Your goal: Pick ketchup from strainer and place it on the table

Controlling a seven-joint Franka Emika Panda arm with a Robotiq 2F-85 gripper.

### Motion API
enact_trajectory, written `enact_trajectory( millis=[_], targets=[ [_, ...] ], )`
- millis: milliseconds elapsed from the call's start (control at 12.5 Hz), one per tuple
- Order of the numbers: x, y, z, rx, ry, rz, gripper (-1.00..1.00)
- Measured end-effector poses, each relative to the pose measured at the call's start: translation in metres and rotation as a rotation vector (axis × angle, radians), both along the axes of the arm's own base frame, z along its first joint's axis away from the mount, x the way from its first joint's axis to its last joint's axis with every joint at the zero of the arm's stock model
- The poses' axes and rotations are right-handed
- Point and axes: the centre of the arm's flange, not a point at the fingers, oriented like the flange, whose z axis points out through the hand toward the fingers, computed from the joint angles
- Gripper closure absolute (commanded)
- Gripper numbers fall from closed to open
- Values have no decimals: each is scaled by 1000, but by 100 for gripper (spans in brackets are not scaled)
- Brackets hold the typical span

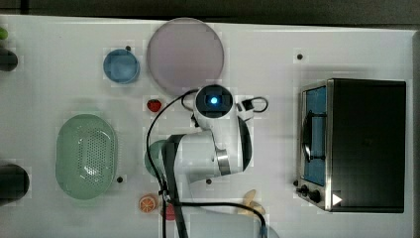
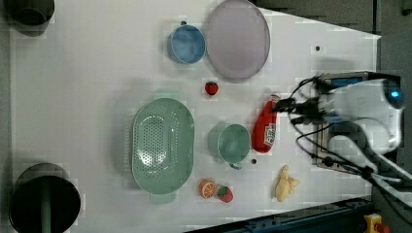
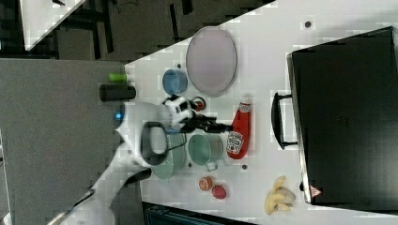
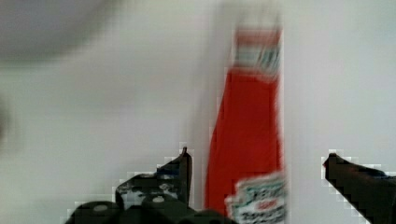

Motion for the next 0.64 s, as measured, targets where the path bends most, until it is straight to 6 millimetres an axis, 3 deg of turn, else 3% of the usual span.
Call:
enact_trajectory(
  millis=[240, 400, 640],
  targets=[
    [38, -13, 128, -55, -125, -75, -100],
    [44, -5, 215, -10, -161, -152, -100],
    [40, 18, 307, 51, -205, -181, -100]
  ],
)
